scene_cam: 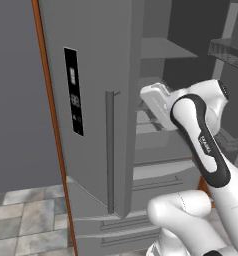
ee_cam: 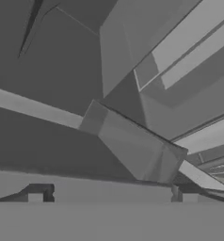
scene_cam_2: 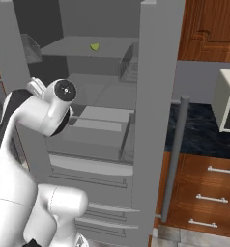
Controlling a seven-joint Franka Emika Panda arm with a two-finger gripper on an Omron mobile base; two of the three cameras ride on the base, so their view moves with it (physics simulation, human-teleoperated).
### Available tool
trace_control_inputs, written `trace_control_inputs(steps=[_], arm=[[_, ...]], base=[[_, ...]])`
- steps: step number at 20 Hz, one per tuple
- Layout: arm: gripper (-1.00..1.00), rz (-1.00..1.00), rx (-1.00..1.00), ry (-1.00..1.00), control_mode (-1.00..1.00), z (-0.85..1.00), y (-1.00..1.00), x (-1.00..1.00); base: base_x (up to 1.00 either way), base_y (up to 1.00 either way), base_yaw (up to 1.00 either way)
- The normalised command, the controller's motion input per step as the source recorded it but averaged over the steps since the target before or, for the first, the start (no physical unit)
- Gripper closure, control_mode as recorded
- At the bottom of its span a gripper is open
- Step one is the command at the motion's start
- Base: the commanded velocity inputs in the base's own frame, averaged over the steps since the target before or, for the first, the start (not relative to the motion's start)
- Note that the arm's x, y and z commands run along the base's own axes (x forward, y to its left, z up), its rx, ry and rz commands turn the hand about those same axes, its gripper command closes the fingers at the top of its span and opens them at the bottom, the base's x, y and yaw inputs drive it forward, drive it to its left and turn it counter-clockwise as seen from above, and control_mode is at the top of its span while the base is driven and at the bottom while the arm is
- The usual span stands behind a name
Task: There is a bowl on the dining counter. Grab a lemon wedge from the fridge and place it in the bowl. Then get the liquor bottle and glass cup from the cabinet and place them next to the bowl.
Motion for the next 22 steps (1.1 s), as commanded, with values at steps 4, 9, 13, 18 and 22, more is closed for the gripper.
trace_control_inputs(steps=[4, 9, 13, 18, 22], arm=[[-1.0, 0.11, 0.06, 0.09, -1.0, -0.16, 0.4, 0.26], [-1.0, 0.1, 0.07, 0.01, -1.0, -0.1, 0.35, -0.02], [-1.0, 0.1, 0.03, 0.0, -1.0, -0.06, 0.4, -0.35], [-1.0, 0.1, 0.02, 0.0, -1.0, -0.08, 0.48, -0.42], [-1.0, 0.04, 0.0, 0.03, -1.0, -0.01, 0.53, -0.24]], base=[[0.0, 0.0, 0.0], [0.0, 0.0, 0.0], [0.0, 0.0, 0.0], [0.0, 0.0, 0.0], [0.0, 0.0, 0.0]])
